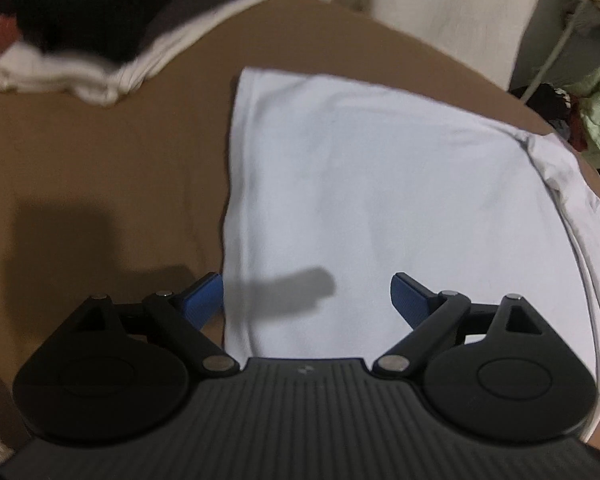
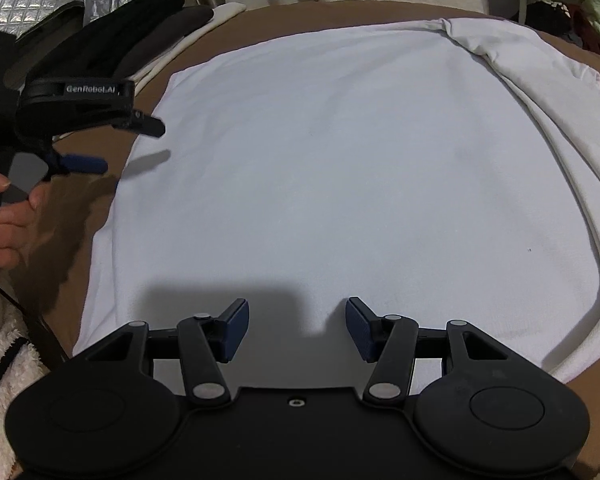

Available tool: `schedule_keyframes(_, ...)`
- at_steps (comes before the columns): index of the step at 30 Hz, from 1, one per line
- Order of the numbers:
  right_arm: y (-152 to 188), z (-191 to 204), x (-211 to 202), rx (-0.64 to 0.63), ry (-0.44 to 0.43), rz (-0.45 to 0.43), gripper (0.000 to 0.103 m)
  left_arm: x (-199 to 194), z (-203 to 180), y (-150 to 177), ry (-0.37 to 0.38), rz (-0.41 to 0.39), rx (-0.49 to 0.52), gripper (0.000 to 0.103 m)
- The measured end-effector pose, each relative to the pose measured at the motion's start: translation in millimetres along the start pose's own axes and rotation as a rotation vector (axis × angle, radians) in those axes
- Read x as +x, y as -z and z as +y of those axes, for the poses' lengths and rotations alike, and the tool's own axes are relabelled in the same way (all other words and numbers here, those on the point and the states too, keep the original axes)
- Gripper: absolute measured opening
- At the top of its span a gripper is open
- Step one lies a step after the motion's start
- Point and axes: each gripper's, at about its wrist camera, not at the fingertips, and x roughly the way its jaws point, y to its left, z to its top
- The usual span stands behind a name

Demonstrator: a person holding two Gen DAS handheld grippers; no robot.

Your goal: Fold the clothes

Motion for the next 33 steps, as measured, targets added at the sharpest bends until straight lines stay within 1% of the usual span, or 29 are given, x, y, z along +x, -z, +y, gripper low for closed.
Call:
schedule_keyframes(1, 0, 1, 1, -0.002, -0.001, -0.001, 0.059, -1, -1, 1, 0.015, 0.005, 0.001, 0.091)
schedule_keyframes(5, 0, 1, 1, -0.003, -0.005, -0.004, 0.059, 0, 1, 3, 0.072, 0.051, -0.048, 0.091)
schedule_keyframes(10, -2, 0, 0, 0.004, -0.006, -0.014, 0.059, 0, 0, 3, 0.062, 0.061, -0.055, 0.091)
schedule_keyframes(20, -4, 6, 1, -0.02, -0.015, -0.028, 0.059, 15, 0, 6, 0.142, 0.095, -0.054, 0.091)
schedule_keyframes(22, -4, 6, 1, -0.022, -0.017, -0.031, 0.059, 18, 0, 7, 0.158, 0.102, -0.053, 0.084)
schedule_keyframes(23, -4, 6, 1, -0.023, -0.017, -0.033, 0.059, 19, 0, 7, 0.166, 0.105, -0.053, 0.056)
schedule_keyframes(24, -4, 6, 1, -0.026, -0.019, -0.036, 0.059, 20, -1, 8, 0.174, 0.107, -0.038, 0.026)
schedule_keyframes(26, -2, 7, -1, -0.034, -0.028, -0.042, 0.059, 19, -6, 8, 0.187, 0.109, 0.008, 0.0)
schedule_keyframes(29, 5, 11, -6, -0.09, -0.062, -0.023, 0.059, 16, -9, 9, 0.248, 0.103, 0.016, 0.0)
schedule_keyframes(31, 16, 20, -7, -0.173, -0.086, 0.024, 0.061, 10, -12, 8, 0.253, 0.078, 0.045, 0.0)
schedule_keyframes(33, 31, 35, -7, -0.294, -0.078, 0.063, 0.062, 5, -13, 6, 0.272, 0.063, 0.05, 0.0)
